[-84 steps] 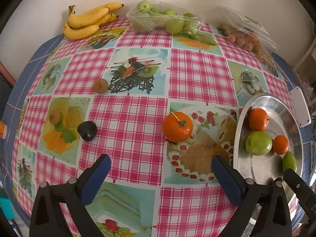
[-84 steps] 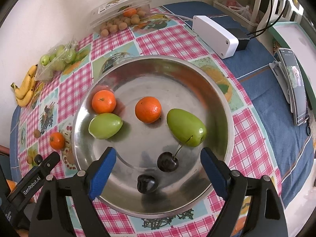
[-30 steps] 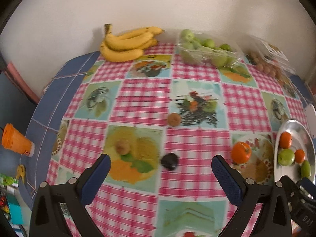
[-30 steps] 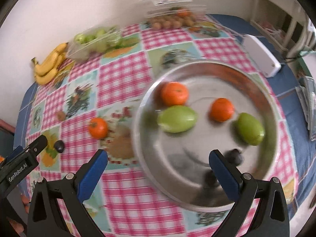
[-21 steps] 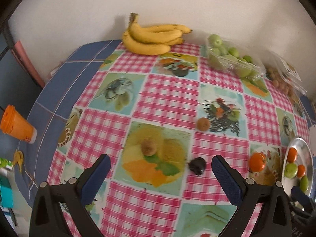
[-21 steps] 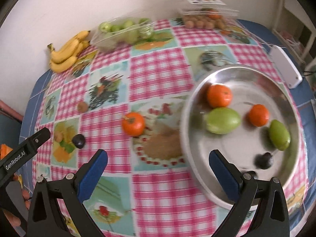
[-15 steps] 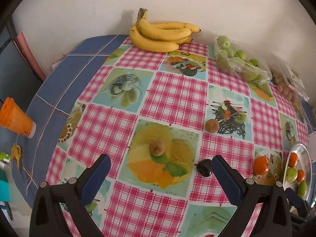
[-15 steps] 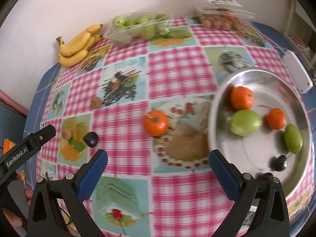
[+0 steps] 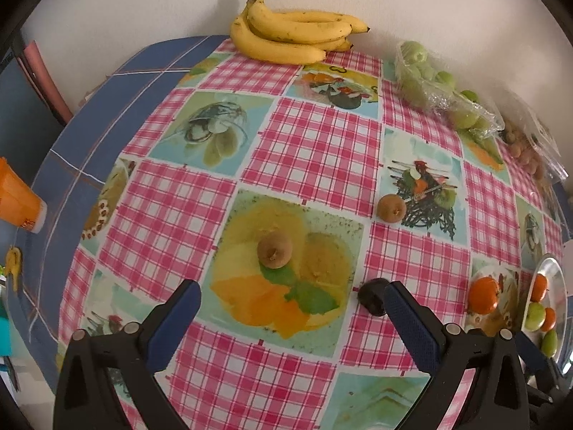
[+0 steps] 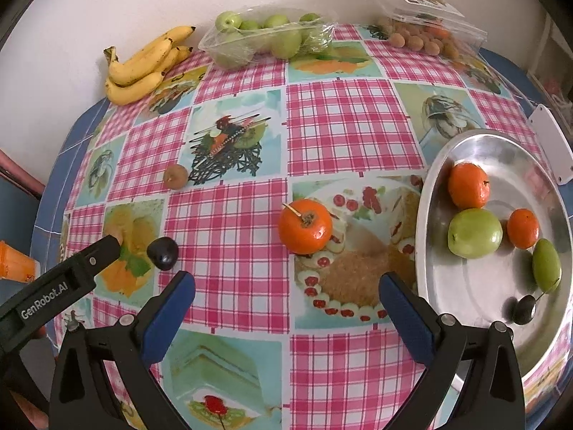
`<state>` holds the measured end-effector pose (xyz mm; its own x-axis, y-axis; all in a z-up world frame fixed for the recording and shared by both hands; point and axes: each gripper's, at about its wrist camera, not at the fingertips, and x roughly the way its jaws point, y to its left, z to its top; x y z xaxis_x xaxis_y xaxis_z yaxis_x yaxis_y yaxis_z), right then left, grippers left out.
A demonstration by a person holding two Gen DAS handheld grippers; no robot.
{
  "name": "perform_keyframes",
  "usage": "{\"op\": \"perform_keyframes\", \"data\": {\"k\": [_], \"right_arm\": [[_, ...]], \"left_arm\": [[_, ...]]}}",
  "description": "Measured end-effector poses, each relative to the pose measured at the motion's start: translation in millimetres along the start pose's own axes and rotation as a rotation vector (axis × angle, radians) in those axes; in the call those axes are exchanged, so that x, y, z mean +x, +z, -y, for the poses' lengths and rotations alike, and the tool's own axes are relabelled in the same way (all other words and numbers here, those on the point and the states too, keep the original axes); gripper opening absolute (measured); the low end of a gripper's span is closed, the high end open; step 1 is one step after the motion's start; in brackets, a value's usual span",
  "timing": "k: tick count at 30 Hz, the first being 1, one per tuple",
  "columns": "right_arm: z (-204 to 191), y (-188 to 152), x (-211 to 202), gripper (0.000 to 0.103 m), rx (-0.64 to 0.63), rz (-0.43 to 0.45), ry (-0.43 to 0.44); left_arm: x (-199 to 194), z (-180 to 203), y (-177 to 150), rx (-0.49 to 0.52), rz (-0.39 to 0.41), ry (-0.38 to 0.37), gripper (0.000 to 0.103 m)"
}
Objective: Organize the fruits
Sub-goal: 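Lower the right gripper onto the stemmed tangerine and close it while the left approaches the dark plum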
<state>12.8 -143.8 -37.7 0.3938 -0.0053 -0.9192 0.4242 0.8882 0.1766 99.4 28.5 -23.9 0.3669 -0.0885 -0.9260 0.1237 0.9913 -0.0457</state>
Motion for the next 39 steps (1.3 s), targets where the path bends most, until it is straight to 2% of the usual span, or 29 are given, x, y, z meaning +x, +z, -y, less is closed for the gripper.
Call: {"op": "perform_keyframes", "data": {"k": [5,12,19,24,27,29,32,33,37,39], "right_arm": [[2.0,4.7,4.9,0.102,0.005,0.008,-0.001],[4.1,10.5,10.4,0.102,0.006,0.017,-0.007],[8.3,14.9,20.3,0.102,0.015,0.006,-0.024],[7.4,18.8,24.1,0.101,0.000,0.016,-0.043],[6.2,20.6,27.9,0.091,-0.001,0.005,-0.041],[5.7,20.5,30.6,0.079,-0.003,0.000,-0.040],[5.3,20.4,32.5,0.069,-0.002,-0.001,-0.036],[5.2,20.4,32.4,0.067,-0.003,0.001,-0.034],[4.7,21.0,31.2,0.046,-0.002,0.005,-0.025],[5.3,21.1,30.9,0.041,0.002,0.006,-0.028]], "left_arm": [[4.8,0.7,2.9,-0.022,0.010,-0.043,0.103],[14.0,3.9,6.0,-0.019,-0.019,-0.074,0.103],[19.6,9.9,6.9,0.009,-0.029,-0.041,0.103],[24.9,9.4,7.9,-0.011,-0.039,-0.034,0.103],[25.9,11.6,7.6,-0.015,-0.039,-0.043,0.103],[25.3,14.2,7.6,-0.014,-0.037,-0.045,0.102],[26.2,18.0,6.8,-0.012,-0.047,-0.062,0.100],[26.7,18.7,6.3,-0.016,-0.053,-0.068,0.097],[27.0,21.1,5.0,-0.025,-0.071,-0.097,0.087],[27.7,21.1,5.1,-0.037,-0.085,-0.125,0.081]]}}
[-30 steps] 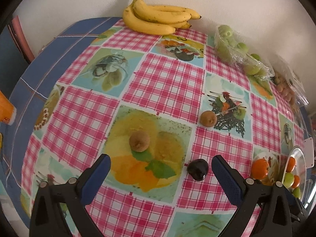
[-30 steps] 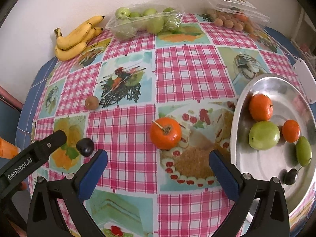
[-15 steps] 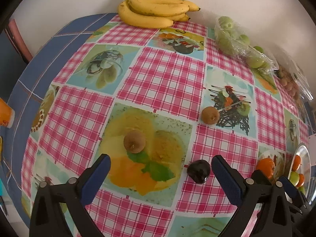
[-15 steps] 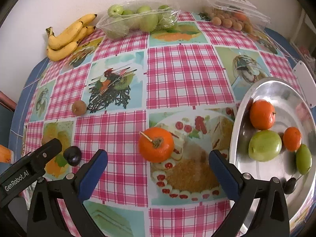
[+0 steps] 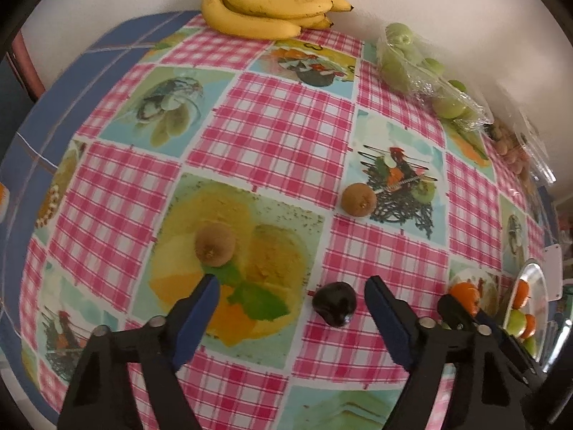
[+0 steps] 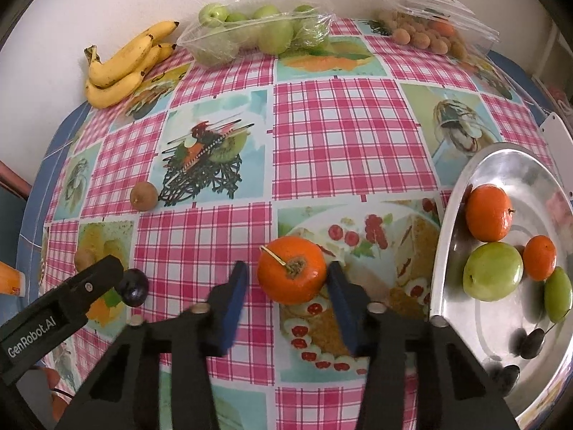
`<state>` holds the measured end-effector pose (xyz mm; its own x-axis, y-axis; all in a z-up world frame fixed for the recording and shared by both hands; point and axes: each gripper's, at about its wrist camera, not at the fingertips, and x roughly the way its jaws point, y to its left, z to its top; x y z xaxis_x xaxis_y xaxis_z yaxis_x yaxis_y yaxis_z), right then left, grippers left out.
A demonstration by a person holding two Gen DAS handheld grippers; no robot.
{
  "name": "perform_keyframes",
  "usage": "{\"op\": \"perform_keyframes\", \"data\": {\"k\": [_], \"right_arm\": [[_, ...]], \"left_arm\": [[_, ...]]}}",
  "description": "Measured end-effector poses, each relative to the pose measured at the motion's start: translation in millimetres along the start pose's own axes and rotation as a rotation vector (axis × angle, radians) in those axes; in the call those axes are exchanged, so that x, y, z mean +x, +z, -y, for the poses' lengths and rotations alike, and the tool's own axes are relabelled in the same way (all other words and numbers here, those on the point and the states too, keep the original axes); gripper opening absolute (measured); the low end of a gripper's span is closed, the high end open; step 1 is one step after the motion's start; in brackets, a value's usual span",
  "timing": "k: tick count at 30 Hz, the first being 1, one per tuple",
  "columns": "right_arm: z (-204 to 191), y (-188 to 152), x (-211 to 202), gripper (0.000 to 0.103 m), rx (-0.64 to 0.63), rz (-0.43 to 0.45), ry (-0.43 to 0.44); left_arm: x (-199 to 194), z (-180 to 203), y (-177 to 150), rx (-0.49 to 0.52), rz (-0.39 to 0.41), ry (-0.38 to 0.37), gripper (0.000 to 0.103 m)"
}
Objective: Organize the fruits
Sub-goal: 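Lower the right gripper onto the stemmed tangerine and close it while the left approaches the dark plum, then close the left gripper on the dark plum while the right holds the tangerine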
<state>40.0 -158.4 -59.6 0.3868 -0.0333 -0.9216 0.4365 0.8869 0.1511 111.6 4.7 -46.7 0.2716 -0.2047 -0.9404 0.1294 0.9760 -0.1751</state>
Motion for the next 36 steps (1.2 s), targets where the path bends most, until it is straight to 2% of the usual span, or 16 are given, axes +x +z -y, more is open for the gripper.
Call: {"op": "perform_keyframes", "data": {"k": [8,12,23,29,34,36], "right_arm": [[4.0,-1.6,-5.4,0.039,0.012,0.006,0.022],[5.4,-1.8,-14.3,0.039,0.009,0.016,0.020],[10.3,-3.6,-36.1,0.039,0.014,0.034,0.016],[11.2,-3.9,-47.8,0.039,0.018,0.056,0.021],[13.5,-3.3,-57.9,0.039,0.027,0.078,0.033],[13.7,-2.9,-61.7,0.039,0.028,0.085,0.039]], "left_arm": [[3.3,4.6,0.1,0.007,-0.029,-0.053,0.057],[3.8,6.1,-0.9,0.011,-0.033,-0.069,0.051],[11.4,10.7,-3.0,0.021,-0.038,-0.062,0.046],[9.5,11.4,-3.7,0.024,-0.035,-0.076,0.031],[6.0,11.7,-2.5,0.025,-0.025,-0.077,0.028],[3.0,10.8,-1.5,0.020,-0.018,-0.083,0.023]]}}
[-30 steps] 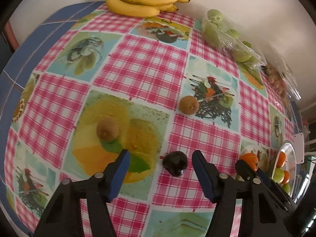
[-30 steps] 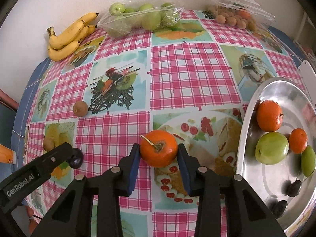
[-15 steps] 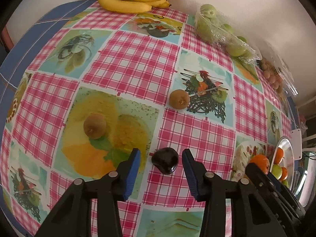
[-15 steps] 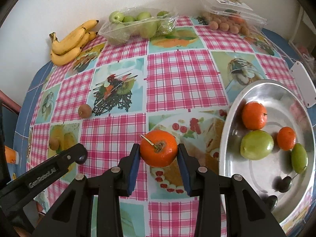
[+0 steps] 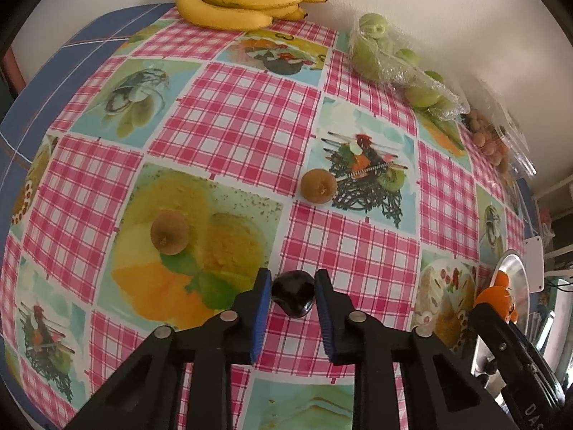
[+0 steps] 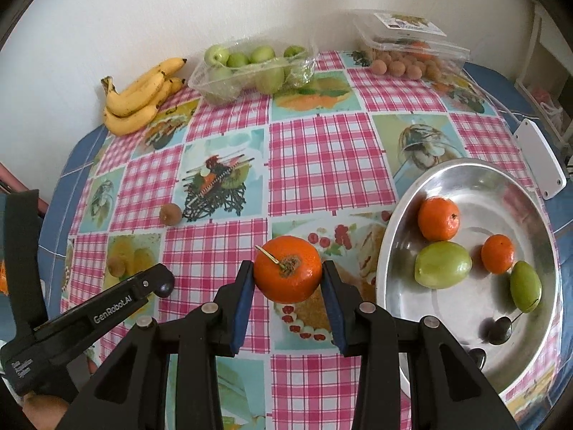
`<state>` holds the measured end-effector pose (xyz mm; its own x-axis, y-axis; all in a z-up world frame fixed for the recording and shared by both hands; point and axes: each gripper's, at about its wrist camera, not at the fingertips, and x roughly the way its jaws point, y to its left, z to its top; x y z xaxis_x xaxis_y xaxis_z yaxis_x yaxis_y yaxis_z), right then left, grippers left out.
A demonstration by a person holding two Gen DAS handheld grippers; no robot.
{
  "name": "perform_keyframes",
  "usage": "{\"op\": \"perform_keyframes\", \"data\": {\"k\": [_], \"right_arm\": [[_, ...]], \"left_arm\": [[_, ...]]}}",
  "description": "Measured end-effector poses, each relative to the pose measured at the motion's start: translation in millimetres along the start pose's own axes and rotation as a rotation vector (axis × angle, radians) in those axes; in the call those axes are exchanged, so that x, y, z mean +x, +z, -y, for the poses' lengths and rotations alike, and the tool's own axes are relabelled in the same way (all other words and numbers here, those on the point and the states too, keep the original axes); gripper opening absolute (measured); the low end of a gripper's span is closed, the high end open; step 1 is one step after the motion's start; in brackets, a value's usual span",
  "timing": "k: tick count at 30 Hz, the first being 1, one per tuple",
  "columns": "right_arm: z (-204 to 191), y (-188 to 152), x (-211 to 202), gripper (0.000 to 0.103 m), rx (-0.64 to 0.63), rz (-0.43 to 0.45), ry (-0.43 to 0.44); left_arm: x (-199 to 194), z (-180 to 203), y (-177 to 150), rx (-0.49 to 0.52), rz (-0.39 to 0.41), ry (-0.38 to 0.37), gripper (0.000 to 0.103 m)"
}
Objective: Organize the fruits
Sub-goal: 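Close the left gripper on the dark plum while the right holds the tangerine, then carry the tangerine and dark plum in both grippers over the steel bowl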
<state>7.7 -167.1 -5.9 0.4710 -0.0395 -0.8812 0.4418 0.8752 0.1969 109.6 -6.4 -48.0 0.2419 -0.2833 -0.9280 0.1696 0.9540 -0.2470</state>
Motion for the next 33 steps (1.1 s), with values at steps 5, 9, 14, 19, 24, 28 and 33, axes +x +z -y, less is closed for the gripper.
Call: {"op": "perform_keyframes", "data": {"k": [5,9,14,19,24,28,33], "right_arm": [[0.0,1.6,-6.4,0.039,0.000,0.014,0.010],[0.2,1.1,-7.9,0.039,0.001,0.015,0.015],[1.2,1.0,-9.1,0.039,0.007,0.017,0.019],[2.7,0.2,-6.4,0.039,0.008,0.005,0.016],[5.0,-1.3,-2.9,0.039,0.014,-0.008,0.013],[4.9,-0.8,-2.5,0.039,0.014,-0.011,0.013],[4.8,-0.8,0.2,0.039,0.012,-0.021,0.011]], "left_arm": [[-12.6,0.6,3.8,0.002,0.030,-0.016,0.021],[-17.4,-0.1,5.2,-0.004,0.038,-0.027,0.021],[-24.6,-2.3,5.0,-0.016,0.047,-0.045,0.021],[-22.7,-3.2,6.3,-0.019,0.041,-0.042,0.022],[-5.1,-7.1,5.5,-0.033,-0.003,-0.015,0.023],[2.3,-5.3,3.0,-0.029,-0.014,-0.022,0.033],[9.1,1.5,-2.6,-0.005,-0.032,-0.003,0.035]]}}
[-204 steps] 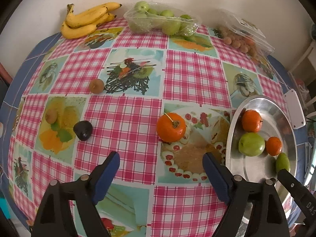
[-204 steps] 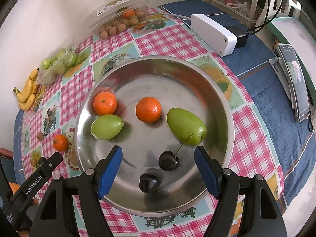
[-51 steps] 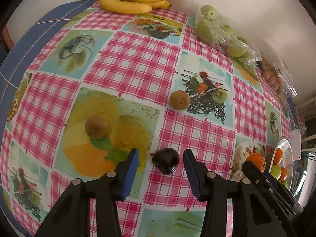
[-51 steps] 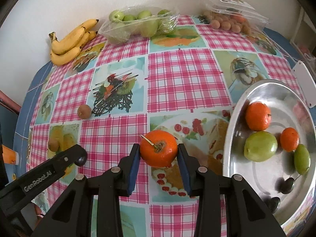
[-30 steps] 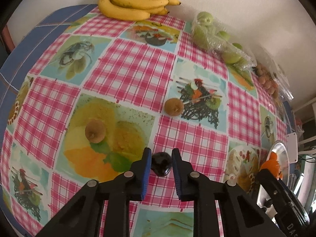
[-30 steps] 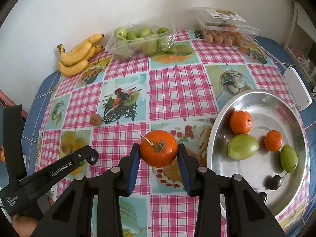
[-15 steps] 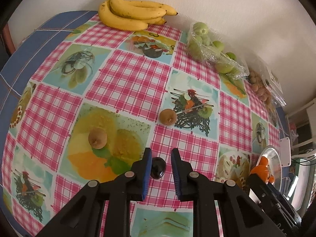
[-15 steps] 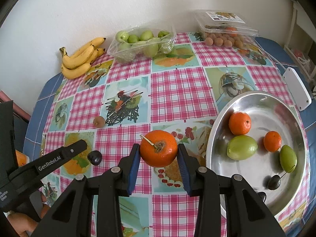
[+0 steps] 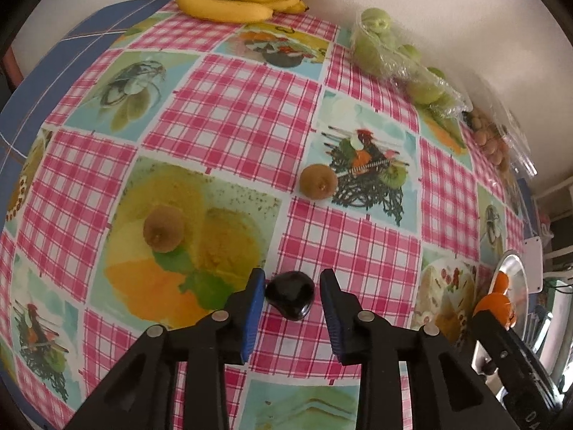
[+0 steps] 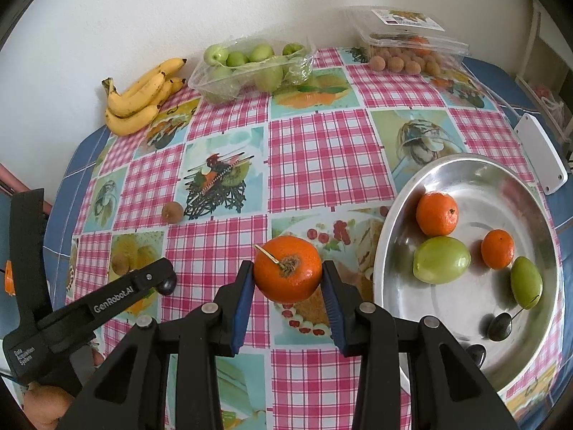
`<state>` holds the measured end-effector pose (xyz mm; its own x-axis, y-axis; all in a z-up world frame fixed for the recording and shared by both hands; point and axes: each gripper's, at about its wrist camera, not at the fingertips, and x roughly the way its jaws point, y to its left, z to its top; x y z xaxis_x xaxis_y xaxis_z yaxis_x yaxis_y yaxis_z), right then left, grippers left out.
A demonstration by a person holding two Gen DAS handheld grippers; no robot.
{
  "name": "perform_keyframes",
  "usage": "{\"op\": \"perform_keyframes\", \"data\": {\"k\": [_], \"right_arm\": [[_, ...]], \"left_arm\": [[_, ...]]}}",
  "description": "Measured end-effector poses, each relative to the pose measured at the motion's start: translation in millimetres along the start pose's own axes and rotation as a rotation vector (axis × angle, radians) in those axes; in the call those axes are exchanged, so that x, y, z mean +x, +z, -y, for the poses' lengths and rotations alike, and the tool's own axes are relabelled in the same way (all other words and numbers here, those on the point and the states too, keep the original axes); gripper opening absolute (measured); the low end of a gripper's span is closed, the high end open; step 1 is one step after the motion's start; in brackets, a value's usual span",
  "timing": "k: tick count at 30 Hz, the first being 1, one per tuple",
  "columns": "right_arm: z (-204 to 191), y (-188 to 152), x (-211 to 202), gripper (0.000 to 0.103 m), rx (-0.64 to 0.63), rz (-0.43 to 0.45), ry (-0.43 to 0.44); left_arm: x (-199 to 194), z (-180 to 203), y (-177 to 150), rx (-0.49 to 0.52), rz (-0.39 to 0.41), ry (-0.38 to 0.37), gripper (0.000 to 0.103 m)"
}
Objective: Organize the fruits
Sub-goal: 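Carry the tangerine and dark plum in both grippers over the steel bowl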
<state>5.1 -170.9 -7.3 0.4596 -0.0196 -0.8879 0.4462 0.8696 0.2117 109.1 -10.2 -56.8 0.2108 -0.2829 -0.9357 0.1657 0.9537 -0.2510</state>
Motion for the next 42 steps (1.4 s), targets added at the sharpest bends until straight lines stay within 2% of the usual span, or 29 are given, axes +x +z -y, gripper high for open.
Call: {"op": "perform_keyframes", "data": {"k": [5,6,12,20,28,34,42], "right_arm": [[0.2,-0.5,0.7,0.039,0.000,0.000,0.000],[0.3,-0.6,0.7,0.039,0.000,-0.001,0.000],[0.1,1.2,-5.3,0.039,0.004,0.018,0.006],[2.5,2.1,-15.4,0.039,0.009,0.036,0.005],[32.5,1.6,-15.6,0.039,0.073,0.007,-0.047],[73.8,-1.4,-23.2,0.039,0.157,-0.003,-0.094],[121.8,-8.2,-37.9,0.039,0.272,-0.012,-0.120]], "left_arm": [[1.7,-0.4,-2.2,0.011,-0.003,0.009,0.034],[-0.3,-1.2,-2.1,0.008,0.003,0.008,0.031],[-29.2,1.3,5.1,0.012,0.080,-0.029,0.031],[-60.8,11.7,12.5,0.003,0.139,-0.083,0.031],[-60.7,38.3,4.0,0.035,0.130,-0.110,0.031],[-56.2,75.1,-12.6,0.113,0.110,-0.125,0.031],[-50.1,141.9,-46.8,0.289,0.077,-0.138,0.031]]}}
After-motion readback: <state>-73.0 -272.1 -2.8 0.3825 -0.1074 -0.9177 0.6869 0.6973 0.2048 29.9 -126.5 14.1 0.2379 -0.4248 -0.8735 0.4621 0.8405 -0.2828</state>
